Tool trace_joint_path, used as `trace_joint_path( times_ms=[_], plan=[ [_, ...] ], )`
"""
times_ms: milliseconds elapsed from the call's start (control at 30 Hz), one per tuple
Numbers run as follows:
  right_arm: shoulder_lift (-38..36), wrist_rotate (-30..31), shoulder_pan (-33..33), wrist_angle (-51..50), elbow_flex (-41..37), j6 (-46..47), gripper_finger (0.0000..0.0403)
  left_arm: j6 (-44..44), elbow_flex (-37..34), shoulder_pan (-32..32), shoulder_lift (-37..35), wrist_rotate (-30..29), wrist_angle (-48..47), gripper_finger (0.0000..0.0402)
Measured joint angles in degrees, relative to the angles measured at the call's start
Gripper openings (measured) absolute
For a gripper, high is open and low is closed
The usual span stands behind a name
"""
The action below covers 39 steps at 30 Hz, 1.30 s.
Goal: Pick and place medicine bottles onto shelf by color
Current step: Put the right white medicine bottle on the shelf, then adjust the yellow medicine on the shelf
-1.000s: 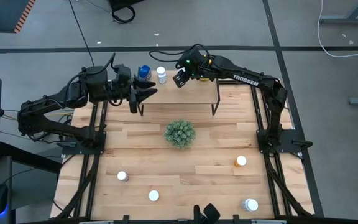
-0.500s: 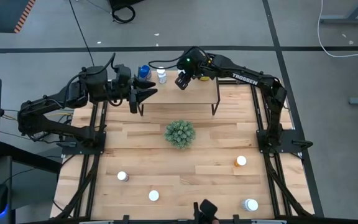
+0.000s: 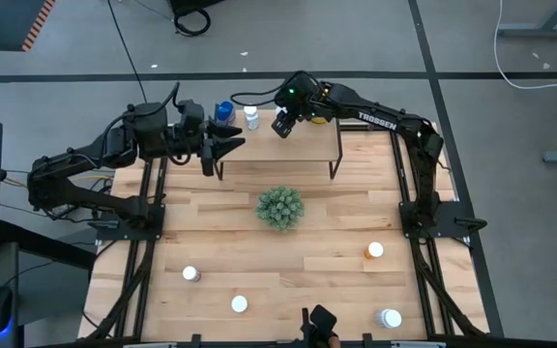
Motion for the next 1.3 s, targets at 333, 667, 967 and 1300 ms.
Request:
trace_joint_path(
  times_ms=[333,667,967,1300],
  plan=[
    [0.0,1.3,0.8,0.1,0.0,1.3,0.02,0.0,0.0,0.0,0.0,0.0,0.0,0.0172],
    [0.0,3.3,0.8,0.2,0.0,1.4,0.0226,0.0,0.0,0.0,0.0,0.0,0.0,0.0172],
    [0.0,3.3,0.8,-0.1,3.8,2.3,0.0227,0.1,0.0,0.0,0.0,0.0,0.0,0.0172],
    [-0.1,19.5,0.2,-7.4,17.1,1.9,0.0227,0.9,0.0,0.0,0.0,0.0,0.0,0.0172]
  ],
)
